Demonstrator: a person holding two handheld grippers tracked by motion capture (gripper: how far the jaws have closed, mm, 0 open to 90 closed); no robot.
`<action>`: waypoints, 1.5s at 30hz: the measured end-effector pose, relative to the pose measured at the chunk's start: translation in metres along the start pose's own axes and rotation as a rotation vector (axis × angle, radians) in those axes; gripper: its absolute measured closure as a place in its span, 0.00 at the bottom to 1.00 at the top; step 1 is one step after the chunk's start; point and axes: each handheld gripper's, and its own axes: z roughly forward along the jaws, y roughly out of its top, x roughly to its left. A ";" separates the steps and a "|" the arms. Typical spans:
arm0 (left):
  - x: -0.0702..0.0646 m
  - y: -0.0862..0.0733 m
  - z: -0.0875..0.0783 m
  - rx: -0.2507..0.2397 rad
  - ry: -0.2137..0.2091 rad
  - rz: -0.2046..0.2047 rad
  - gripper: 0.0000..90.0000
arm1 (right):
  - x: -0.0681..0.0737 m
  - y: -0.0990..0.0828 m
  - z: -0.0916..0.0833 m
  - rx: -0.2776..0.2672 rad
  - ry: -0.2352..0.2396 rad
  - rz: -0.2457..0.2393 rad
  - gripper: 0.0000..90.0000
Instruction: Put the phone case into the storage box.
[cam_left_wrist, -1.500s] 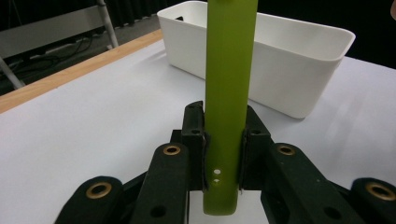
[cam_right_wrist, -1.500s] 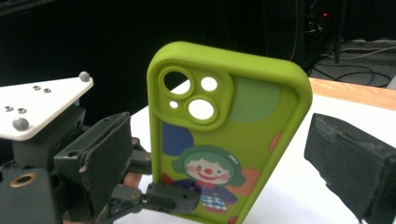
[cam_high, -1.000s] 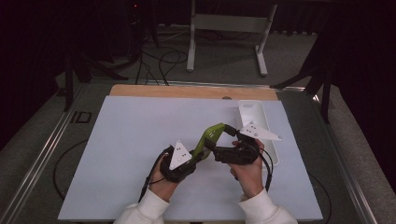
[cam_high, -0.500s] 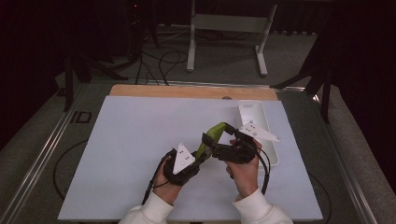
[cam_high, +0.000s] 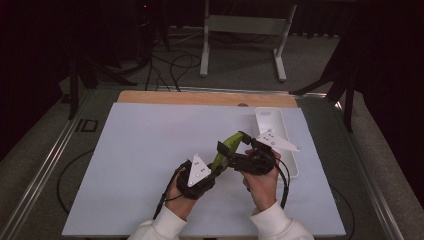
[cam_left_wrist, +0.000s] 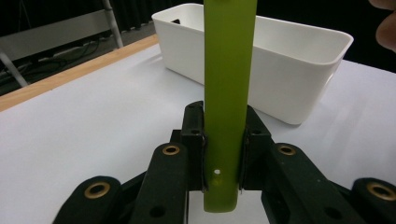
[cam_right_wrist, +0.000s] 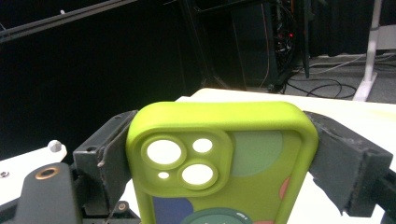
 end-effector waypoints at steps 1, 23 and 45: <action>0.000 0.000 0.000 0.000 0.000 0.000 0.86 | 0.000 0.000 0.000 0.001 0.000 0.000 0.17; 0.007 0.001 -0.001 0.007 -0.070 -0.036 0.39 | 0.002 0.001 0.002 0.018 -0.004 -0.013 0.17; 0.016 0.005 -0.011 0.032 -0.013 -0.051 0.03 | 0.004 0.007 0.001 0.025 -0.021 -0.053 0.17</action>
